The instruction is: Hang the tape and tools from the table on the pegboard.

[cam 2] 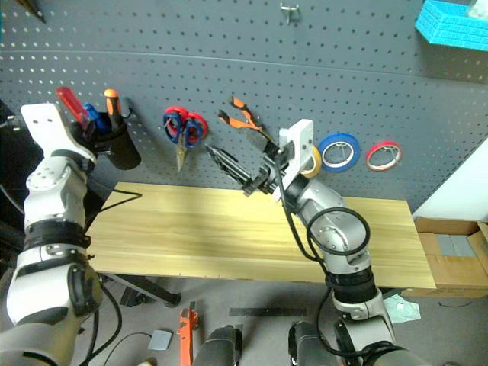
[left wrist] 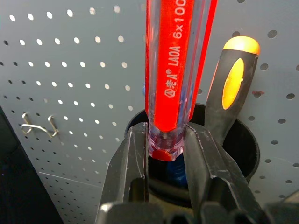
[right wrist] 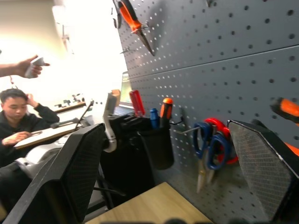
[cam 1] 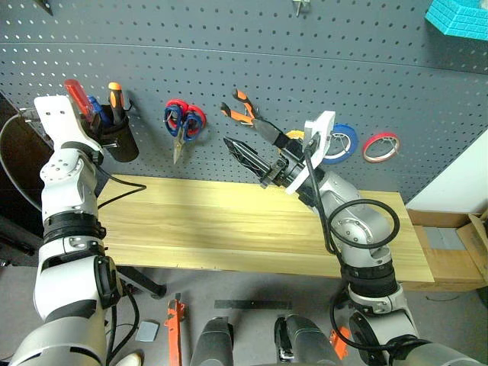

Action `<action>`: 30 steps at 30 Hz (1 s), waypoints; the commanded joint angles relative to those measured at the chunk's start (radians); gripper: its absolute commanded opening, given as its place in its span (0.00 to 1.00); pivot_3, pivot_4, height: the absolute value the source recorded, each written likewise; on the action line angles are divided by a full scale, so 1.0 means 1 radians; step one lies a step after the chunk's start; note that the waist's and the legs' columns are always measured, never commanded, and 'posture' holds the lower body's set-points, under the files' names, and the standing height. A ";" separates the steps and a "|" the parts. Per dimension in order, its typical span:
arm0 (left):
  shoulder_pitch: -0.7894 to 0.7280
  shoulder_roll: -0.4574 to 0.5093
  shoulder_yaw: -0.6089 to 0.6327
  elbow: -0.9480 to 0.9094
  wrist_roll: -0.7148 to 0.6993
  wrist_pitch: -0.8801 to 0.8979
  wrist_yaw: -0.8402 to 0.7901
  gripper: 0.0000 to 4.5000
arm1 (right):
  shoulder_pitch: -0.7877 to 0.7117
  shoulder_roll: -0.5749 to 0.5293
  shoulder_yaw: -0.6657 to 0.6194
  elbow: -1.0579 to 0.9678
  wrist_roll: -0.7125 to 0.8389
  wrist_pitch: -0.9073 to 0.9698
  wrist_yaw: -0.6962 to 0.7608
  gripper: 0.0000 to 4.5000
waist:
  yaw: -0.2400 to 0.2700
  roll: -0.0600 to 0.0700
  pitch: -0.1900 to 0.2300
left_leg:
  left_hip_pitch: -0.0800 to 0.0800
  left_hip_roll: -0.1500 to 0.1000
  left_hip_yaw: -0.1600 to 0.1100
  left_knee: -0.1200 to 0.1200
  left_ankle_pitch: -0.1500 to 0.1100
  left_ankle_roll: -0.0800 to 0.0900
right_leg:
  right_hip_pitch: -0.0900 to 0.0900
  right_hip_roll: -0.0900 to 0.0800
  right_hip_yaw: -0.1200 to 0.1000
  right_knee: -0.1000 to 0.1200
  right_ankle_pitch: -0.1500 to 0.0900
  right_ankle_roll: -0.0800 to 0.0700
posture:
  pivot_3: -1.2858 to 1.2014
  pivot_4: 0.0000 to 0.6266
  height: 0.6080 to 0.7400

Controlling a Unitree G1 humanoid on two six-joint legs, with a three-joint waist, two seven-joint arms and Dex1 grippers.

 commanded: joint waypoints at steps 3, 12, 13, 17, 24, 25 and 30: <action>-0.054 0.029 -0.013 0.003 0.012 -0.030 -0.013 0.16 | -0.004 -0.002 -0.009 -0.051 0.035 0.004 0.011 1.00 | 0.000 0.000 0.000 | 0.000 0.000 0.000 0.000 0.000 0.000 | 0.000 0.000 0.000 0.000 0.000 0.000 | 0.55 0.29 1.00; -0.056 0.037 -0.013 -0.002 0.016 -0.036 -0.010 0.61 | -0.006 -0.008 -0.005 -0.037 0.022 -0.006 0.007 1.00 | -0.001 0.000 0.000 | 0.000 0.000 0.000 0.000 0.000 0.000 | -0.001 0.000 0.000 0.000 0.000 0.000 | 0.55 0.29 1.00; -0.056 0.038 -0.012 -0.002 0.017 -0.038 -0.008 0.67 | -0.006 -0.009 -0.005 -0.036 0.021 -0.006 0.007 1.00 | -0.001 0.000 0.000 | 0.000 0.000 0.000 0.000 0.000 0.000 | -0.001 0.000 0.000 0.000 0.000 0.000 | 0.55 0.29 1.00; -0.057 0.045 -0.010 -0.007 0.018 -0.041 -0.001 0.97 | -0.007 -0.009 -0.005 -0.032 0.018 -0.008 0.006 1.00 | -0.001 0.000 0.000 | -0.001 0.000 0.000 0.000 0.000 0.000 | -0.001 0.000 0.000 0.000 0.000 0.000 | 0.55 0.29 1.00; -0.032 0.048 -0.002 -0.071 0.010 -0.020 0.011 0.99 | -0.008 -0.010 -0.006 -0.027 0.012 -0.012 0.011 1.00 | -0.001 0.000 0.000 | -0.001 0.000 0.000 0.000 0.000 0.000 | -0.001 0.000 0.000 0.000 0.000 0.000 | 0.55 0.29 1.00; -0.016 0.046 0.003 -0.105 0.004 -0.006 0.014 0.99 | -0.009 -0.011 -0.008 -0.028 0.012 -0.011 0.011 1.00 | -0.001 0.000 0.001 | -0.001 0.000 0.000 0.000 0.000 0.000 | -0.001 0.000 0.000 0.000 0.000 0.000 | 0.55 0.29 1.00; 0.092 0.018 0.038 -0.346 -0.041 0.116 0.032 0.99 | -0.006 -0.021 -0.015 -0.042 0.020 -0.005 0.016 1.00 | -0.002 0.000 0.001 | -0.001 0.001 0.000 0.000 0.000 0.000 | -0.001 -0.001 0.001 -0.001 0.000 0.000 | 0.55 0.28 1.00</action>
